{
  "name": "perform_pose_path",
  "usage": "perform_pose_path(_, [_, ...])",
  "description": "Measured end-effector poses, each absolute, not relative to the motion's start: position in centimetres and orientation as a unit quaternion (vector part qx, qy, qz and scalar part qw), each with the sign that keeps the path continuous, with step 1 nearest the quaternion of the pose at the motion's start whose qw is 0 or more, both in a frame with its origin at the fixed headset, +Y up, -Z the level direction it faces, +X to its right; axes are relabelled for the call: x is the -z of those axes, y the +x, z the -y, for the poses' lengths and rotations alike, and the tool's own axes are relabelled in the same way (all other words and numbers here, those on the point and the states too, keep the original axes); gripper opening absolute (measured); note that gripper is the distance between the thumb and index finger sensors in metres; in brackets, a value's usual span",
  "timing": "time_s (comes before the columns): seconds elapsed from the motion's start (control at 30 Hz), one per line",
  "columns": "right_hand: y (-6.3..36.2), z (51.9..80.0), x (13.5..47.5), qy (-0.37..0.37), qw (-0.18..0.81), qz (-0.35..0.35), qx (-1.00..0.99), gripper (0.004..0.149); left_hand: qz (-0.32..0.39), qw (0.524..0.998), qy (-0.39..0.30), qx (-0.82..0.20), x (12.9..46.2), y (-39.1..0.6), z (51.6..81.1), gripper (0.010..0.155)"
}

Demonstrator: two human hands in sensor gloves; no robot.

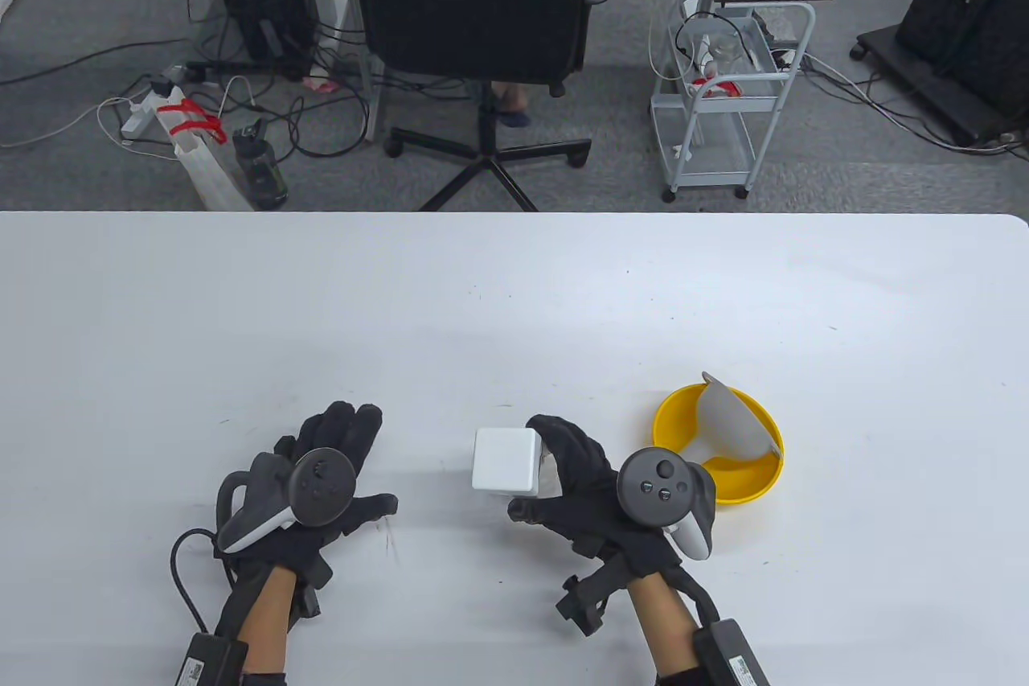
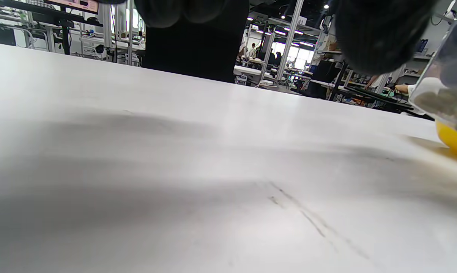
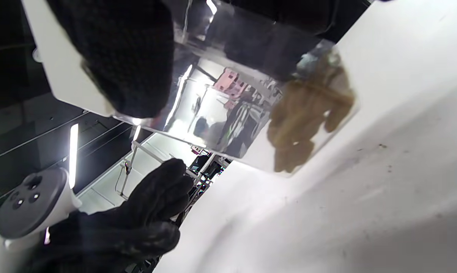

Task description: Transfer raisins through funnel into coffee jar

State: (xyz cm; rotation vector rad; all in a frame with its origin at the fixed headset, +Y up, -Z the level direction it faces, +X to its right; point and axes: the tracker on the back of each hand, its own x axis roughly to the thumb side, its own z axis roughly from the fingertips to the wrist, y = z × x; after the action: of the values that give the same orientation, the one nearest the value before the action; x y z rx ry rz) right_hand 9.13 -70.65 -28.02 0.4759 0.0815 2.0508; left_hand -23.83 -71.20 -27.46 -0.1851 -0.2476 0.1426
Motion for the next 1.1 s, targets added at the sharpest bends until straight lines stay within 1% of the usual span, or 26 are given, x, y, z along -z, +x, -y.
perform_pose_path(0.2, [8.5, 71.4, 29.7, 0.146, 0.49, -0.052, -0.858, 0.087, 0.118, 0.986, -0.09, -0.071, 27.5, -24.0, 71.2, 0.098])
perform_pose_path(0.3, [8.3, 71.9, 30.7, 0.133, 0.475, -0.083, -0.866, 0.088, 0.114, 0.987, -0.092, -0.065, 27.5, -24.0, 71.2, 0.098])
perform_pose_path(0.4, [8.2, 72.5, 31.2, 0.116, 0.475, -0.098, -0.867, 0.088, 0.114, 0.987, -0.09, -0.069, 27.5, -24.1, 71.2, 0.098])
perform_pose_path(0.43, [8.2, 72.8, 31.5, 0.111, 0.477, -0.115, -0.864, 0.088, 0.114, 0.987, -0.09, -0.072, 27.5, -24.1, 71.2, 0.098])
perform_pose_path(0.5, [8.2, 73.2, 31.8, 0.107, 0.473, -0.135, -0.864, 0.088, 0.115, 0.987, -0.09, -0.073, 27.5, -24.2, 71.2, 0.098])
perform_pose_path(0.63, [8.2, 73.6, 32.0, 0.101, 0.455, -0.147, -0.872, 0.088, 0.114, 0.987, -0.092, -0.07, 27.6, -24.2, 71.2, 0.098])
perform_pose_path(0.7, [8.3, 73.7, 32.1, 0.093, 0.468, -0.145, -0.867, 0.088, 0.114, 0.987, -0.093, -0.069, 27.5, -24.1, 71.2, 0.097])
perform_pose_path(1.03, [8.5, 73.8, 32.2, 0.1, 0.467, -0.165, -0.863, 0.09, 0.112, 0.987, -0.099, -0.062, 27.5, -24.1, 71.3, 0.097])
perform_pose_path(1.1, [8.6, 73.7, 32.1, 0.103, 0.462, -0.162, -0.866, 0.093, 0.112, 0.987, -0.099, -0.061, 27.6, -24.1, 71.3, 0.098])
